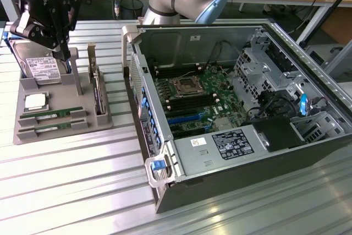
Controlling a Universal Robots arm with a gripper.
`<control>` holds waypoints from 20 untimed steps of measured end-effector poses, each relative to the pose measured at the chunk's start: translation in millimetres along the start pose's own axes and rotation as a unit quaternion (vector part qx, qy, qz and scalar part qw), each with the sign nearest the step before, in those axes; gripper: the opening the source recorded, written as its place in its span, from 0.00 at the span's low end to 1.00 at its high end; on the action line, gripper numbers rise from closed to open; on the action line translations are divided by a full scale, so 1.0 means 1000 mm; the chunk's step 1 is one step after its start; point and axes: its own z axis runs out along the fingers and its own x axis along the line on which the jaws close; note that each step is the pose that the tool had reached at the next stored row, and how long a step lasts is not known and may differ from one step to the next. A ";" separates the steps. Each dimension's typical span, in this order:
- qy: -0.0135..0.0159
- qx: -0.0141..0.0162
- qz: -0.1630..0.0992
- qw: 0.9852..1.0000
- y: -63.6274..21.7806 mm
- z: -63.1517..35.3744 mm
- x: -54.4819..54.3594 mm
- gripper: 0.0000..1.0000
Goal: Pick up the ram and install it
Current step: 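Pick up the ram and move it above insertion slot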
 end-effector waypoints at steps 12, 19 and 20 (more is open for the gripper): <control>0.001 0.000 -0.050 0.999 0.0000 0.0000 0.000 0.10; 0.002 -0.001 -0.083 0.997 0.0000 0.0001 0.000 0.10; 0.002 -0.001 -0.085 0.996 0.0000 0.0001 0.000 0.10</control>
